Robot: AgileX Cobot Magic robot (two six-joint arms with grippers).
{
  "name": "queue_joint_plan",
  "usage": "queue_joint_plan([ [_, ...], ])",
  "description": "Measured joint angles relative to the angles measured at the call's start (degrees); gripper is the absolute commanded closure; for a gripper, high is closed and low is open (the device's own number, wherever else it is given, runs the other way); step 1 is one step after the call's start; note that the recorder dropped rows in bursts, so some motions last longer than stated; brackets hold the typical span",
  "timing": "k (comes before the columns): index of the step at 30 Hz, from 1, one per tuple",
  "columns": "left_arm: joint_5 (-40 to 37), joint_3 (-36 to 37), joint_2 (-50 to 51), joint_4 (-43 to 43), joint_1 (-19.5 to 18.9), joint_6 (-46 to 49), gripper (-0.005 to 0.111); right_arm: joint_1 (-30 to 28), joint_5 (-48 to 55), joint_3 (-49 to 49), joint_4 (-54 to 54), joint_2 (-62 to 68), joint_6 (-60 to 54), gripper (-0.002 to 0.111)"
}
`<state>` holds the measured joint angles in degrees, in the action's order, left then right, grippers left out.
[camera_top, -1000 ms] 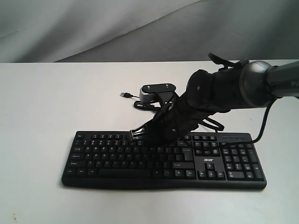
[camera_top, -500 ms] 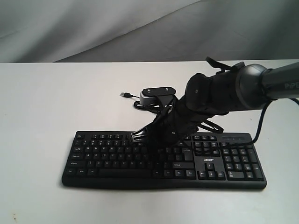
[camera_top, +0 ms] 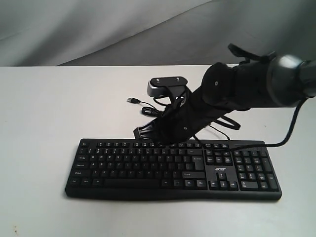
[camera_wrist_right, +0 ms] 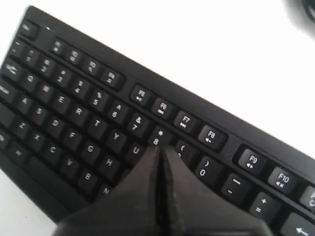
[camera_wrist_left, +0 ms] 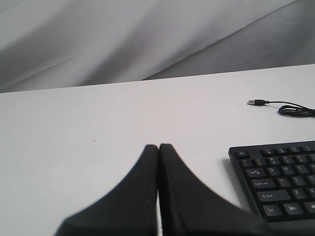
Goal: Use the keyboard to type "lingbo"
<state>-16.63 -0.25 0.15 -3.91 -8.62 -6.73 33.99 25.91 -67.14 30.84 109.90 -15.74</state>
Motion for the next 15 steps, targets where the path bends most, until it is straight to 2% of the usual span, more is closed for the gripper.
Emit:
queue_joint_plan([
  [5,0.0,0.0,0.0,0.0,0.0,0.0,0.106,0.0,-0.5,1.5,-0.1,-5.2,-1.5,0.108],
  [15,0.0,0.0,0.0,0.0,0.0,0.0,0.106,0.7,-7.3,15.5,-1.3,-24.4,-2.5,0.108],
])
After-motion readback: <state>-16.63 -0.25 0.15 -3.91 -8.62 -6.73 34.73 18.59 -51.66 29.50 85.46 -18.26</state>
